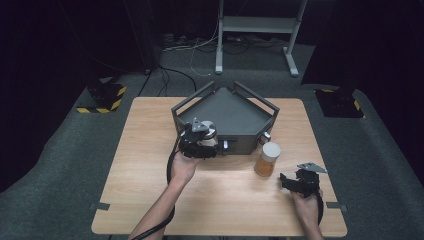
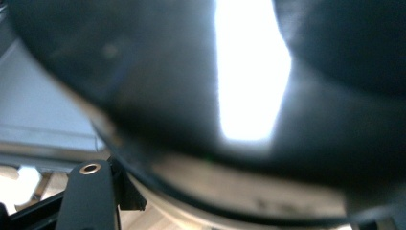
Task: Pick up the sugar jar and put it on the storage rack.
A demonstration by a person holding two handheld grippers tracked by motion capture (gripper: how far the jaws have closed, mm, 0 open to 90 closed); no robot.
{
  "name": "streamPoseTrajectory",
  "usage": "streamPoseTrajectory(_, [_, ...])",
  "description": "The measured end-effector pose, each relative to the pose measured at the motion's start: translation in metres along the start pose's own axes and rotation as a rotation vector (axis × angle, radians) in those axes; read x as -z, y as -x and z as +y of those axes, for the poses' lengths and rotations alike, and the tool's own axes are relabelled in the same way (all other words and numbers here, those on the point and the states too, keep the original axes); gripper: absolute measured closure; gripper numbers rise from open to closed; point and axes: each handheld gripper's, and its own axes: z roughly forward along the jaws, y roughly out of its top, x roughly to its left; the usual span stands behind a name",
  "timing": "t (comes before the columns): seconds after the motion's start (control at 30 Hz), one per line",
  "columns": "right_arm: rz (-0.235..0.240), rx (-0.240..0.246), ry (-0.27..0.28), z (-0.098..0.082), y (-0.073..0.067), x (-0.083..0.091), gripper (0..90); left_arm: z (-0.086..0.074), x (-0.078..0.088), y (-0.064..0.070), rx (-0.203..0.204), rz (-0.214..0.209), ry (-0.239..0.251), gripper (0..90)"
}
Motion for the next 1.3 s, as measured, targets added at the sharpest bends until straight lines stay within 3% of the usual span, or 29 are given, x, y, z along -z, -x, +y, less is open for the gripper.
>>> streamPoseTrajectory(0.1, [-0.003,0.004,-0.002,0.0,-0.001,0.0,14.9,0.009,-0.002,0.0,-0.012,0.015,-0.004,31.3])
streamPoseTrajectory(0.33, [-0.005,0.005,-0.002,0.0,-0.001,0.0,14.9,0.028,-0.015,-0.009,0.012,0.043,-0.009,31.3])
streamPoseTrajectory(0.7, [-0.005,0.006,-0.003,0.001,-0.001,0.0,14.9,0.046,-0.036,-0.015,0.04,0.098,-0.025,31.3])
streamPoseTrajectory(1.03, [-0.004,0.005,-0.003,0.001,-0.001,0.0,14.7,0.051,-0.054,-0.02,0.079,0.138,-0.037,31.3])
streamPoseTrajectory(1.3, [-0.004,0.009,-0.003,0.001,-0.002,0.0,14.8,0.052,-0.064,-0.021,0.087,0.156,-0.051,31.3])
